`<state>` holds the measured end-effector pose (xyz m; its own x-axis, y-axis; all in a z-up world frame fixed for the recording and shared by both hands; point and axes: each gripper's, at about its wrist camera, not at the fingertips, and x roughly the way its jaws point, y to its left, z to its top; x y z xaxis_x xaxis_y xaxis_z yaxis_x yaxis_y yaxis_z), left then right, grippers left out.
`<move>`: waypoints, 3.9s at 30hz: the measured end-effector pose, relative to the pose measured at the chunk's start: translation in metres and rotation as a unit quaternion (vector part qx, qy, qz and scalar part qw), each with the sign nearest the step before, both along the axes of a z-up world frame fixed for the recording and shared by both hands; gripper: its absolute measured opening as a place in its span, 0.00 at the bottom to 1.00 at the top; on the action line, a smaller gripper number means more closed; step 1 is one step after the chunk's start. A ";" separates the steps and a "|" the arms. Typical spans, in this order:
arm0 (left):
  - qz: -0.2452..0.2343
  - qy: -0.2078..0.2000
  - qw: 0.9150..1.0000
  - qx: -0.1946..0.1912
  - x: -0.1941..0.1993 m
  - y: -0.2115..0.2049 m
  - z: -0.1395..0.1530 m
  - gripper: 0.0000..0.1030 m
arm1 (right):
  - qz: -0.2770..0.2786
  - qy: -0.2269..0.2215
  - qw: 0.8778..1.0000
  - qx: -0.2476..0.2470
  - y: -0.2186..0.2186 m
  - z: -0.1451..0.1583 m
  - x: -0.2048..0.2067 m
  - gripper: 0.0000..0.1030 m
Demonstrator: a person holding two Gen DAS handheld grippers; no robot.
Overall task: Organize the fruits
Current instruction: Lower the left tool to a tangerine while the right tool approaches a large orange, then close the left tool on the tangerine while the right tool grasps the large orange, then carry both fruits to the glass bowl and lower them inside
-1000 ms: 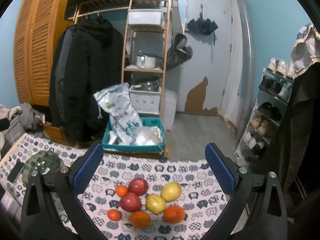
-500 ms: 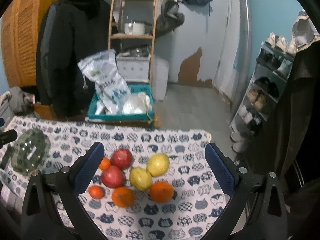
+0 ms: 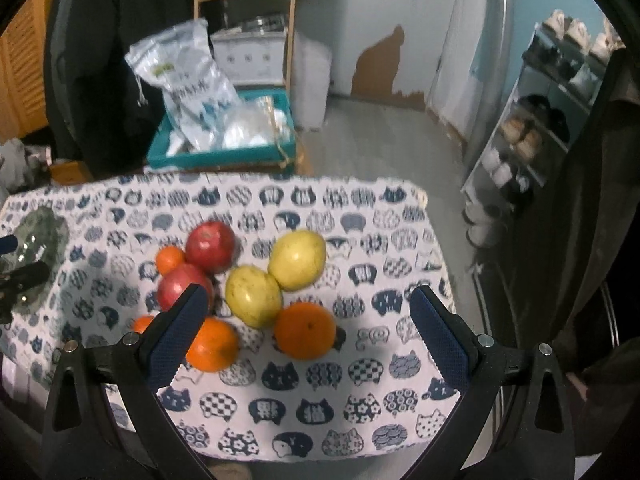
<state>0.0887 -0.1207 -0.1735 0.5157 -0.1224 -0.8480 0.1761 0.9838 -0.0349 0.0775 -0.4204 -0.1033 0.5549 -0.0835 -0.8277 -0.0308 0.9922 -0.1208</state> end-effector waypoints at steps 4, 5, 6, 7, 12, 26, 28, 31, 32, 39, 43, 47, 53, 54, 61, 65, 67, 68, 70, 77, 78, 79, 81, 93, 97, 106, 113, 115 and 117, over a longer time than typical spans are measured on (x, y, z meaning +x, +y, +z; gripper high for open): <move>-0.006 0.029 1.000 0.005 0.006 -0.012 -0.026 0.99 | -0.007 0.030 1.000 0.007 -0.006 -0.020 0.007 0.96; -0.007 0.042 0.999 0.002 0.009 -0.014 -0.035 0.99 | -0.008 0.035 0.999 0.010 -0.007 -0.024 0.009 0.96; -0.008 0.051 0.999 0.000 0.010 -0.016 -0.042 0.99 | -0.010 0.045 0.999 0.014 -0.009 -0.030 0.011 0.96; -0.009 0.056 0.998 -0.001 0.011 -0.018 -0.046 0.99 | -0.011 0.053 0.998 0.016 -0.010 -0.036 0.013 0.96; -0.015 0.093 0.996 -0.006 0.017 -0.028 -0.073 0.99 | -0.007 0.101 0.995 0.006 -0.009 -0.072 0.025 0.96; -0.046 0.140 0.989 -0.015 0.023 -0.065 -0.114 0.97 | -0.017 0.188 0.981 0.041 -0.028 -0.145 0.042 0.88; -0.048 0.150 0.987 -0.018 0.026 -0.069 -0.120 0.91 | -0.017 0.194 0.980 0.046 -0.028 -0.150 0.044 0.82; -0.048 0.165 0.985 -0.026 0.028 -0.072 -0.130 0.84 | -0.015 0.200 0.978 0.053 -0.029 -0.159 0.047 0.77; -0.048 0.168 0.984 -0.029 0.029 -0.073 -0.132 0.82 | -0.014 0.202 0.978 0.054 -0.028 -0.160 0.047 0.74; -0.061 0.175 0.982 -0.045 0.030 -0.074 -0.141 0.55 | -0.013 0.194 0.980 0.048 -0.026 -0.162 0.047 0.66; -0.066 0.181 0.980 -0.054 0.028 -0.078 -0.138 0.43 | -0.018 0.185 0.982 0.030 -0.018 -0.162 0.048 0.65; -0.067 0.163 0.984 -0.036 0.025 -0.077 -0.134 0.43 | -0.027 0.172 0.984 0.028 -0.021 -0.154 0.042 0.65; -0.061 0.134 0.988 -0.036 0.020 -0.063 -0.113 0.42 | -0.041 0.138 0.989 0.031 -0.024 -0.127 0.031 0.64; -0.060 0.127 0.989 -0.035 0.019 -0.061 -0.109 0.42 | -0.040 0.132 0.990 0.031 -0.023 -0.121 0.029 0.64; -0.043 0.090 0.994 -0.040 0.014 -0.040 -0.077 0.42 | -0.034 0.091 0.995 0.037 -0.004 -0.087 0.024 0.64; -0.038 0.068 0.996 -0.042 0.010 -0.032 -0.058 0.42 | -0.025 0.061 0.997 0.039 0.010 -0.061 0.019 0.64; -0.035 0.058 0.997 -0.044 0.008 -0.026 -0.048 0.42 | -0.021 0.048 0.998 0.042 0.015 -0.050 0.018 0.64; -0.033 0.054 0.997 -0.047 0.007 -0.024 -0.044 0.42 | -0.019 0.040 0.998 0.045 0.018 -0.044 0.017 0.64; -0.030 0.047 0.997 -0.052 0.005 -0.019 -0.035 0.42 | -0.013 0.026 0.998 0.051 0.023 -0.032 0.015 0.64; -0.017 0.006 0.998 -0.057 -0.006 0.001 -0.003 0.42 | 0.012 -0.013 0.998 0.056 0.049 0.003 0.007 0.64; -0.014 0.000 0.998 -0.057 -0.008 0.005 0.002 0.42 | 0.016 -0.018 0.998 0.057 0.052 0.007 0.006 0.64; -0.012 -0.006 0.998 -0.057 -0.010 0.009 0.007 0.42 | 0.018 -0.022 0.998 0.058 0.054 0.010 0.005 0.64; -0.007 -0.019 0.998 -0.057 -0.013 0.016 0.016 0.42 | 0.026 -0.032 0.997 0.062 0.062 0.019 0.003 0.64; 0.022 -0.079 0.995 -0.060 -0.028 0.064 0.066 0.42 | 0.073 -0.070 0.992 0.080 0.111 0.057 0.001 0.64; 0.031 -0.096 0.993 -0.060 -0.032 0.077 0.079 0.42 | 0.091 -0.078 0.989 0.086 0.130 0.067 0.002 0.64; 0.061 -0.126 0.989 -0.052 -0.042 0.116 0.097 0.42 | 0.136 -0.089 0.982 0.096 0.185 0.081 0.007 0.64; 0.090 -0.135 0.986 -0.046 -0.045 0.152 0.099 0.42 | 0.165 -0.080 0.977 0.108 0.228 0.081 0.014 0.64; 0.099 -0.134 0.985 -0.043 -0.045 0.164 0.098 0.42 | 0.175 -0.074 0.975 0.111 0.242 0.079 0.018 0.64; 0.109 -0.132 0.984 -0.042 -0.044 0.176 0.096 0.42 | 0.184 -0.070 0.974 0.114 0.257 0.078 0.020 0.64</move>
<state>0.0443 0.0551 -0.0778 0.7381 -0.0494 -0.6729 -0.0247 0.9947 -0.1001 0.0979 -0.1633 -0.0254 0.6212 0.3195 -0.7155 -0.3889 0.9184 0.0724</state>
